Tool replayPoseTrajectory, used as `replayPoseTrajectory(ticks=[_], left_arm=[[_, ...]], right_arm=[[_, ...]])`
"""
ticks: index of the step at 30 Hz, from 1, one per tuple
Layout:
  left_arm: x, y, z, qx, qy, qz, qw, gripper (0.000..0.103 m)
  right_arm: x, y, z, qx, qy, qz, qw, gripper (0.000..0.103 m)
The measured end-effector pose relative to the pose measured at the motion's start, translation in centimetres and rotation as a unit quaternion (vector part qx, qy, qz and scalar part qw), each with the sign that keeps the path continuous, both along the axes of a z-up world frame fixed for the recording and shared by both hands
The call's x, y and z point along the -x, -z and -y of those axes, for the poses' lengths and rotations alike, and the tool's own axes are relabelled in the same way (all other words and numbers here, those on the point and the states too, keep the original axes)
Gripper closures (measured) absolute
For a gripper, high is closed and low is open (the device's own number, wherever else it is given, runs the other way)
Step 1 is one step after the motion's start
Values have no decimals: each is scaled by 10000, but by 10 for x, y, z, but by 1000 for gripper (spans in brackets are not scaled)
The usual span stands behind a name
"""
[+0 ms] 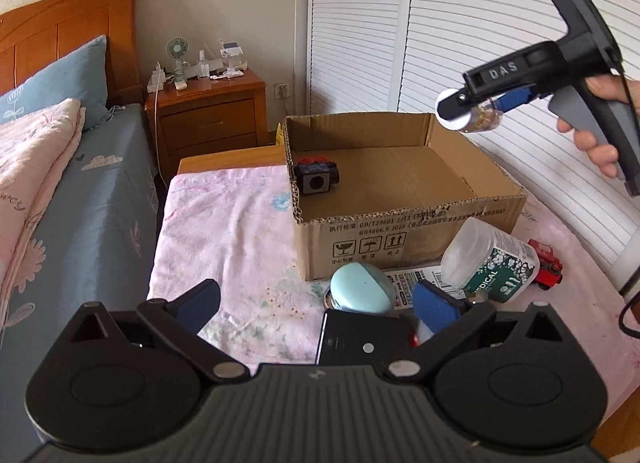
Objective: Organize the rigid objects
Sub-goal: 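Lower the capsule bottle into the box and open the right gripper, then move the right gripper to the red S.L toy train while the left gripper grasps the clear jar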
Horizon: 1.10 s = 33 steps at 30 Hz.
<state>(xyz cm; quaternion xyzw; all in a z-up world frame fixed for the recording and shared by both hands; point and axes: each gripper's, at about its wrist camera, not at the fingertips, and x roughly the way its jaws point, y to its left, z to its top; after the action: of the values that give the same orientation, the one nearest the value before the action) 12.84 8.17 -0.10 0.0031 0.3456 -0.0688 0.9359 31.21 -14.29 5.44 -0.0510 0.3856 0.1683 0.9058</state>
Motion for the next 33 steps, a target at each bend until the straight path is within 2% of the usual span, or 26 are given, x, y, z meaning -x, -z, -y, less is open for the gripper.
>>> replayPoseTrajectory(ticks=[7, 11, 20, 26, 33], left_arm=[[12, 1, -1, 53, -197, 173, 9996, 1], [16, 1, 0, 17, -245, 212, 9995, 1], [18, 1, 9, -70, -143, 231, 9996, 1], [27, 2, 20, -353, -114, 305, 9988, 1], [36, 3, 24, -384, -20, 302, 9988, 1]], right_arm=[[-46, 10, -21, 126, 278, 14, 9995, 2], [-57, 17, -22, 271, 402, -86, 9988, 0], [-24, 13, -4, 254, 430, -54, 9987, 0], [8, 17, 7, 88, 399, -27, 9992, 0], [55, 23, 21, 60, 562, 128, 9983, 0]])
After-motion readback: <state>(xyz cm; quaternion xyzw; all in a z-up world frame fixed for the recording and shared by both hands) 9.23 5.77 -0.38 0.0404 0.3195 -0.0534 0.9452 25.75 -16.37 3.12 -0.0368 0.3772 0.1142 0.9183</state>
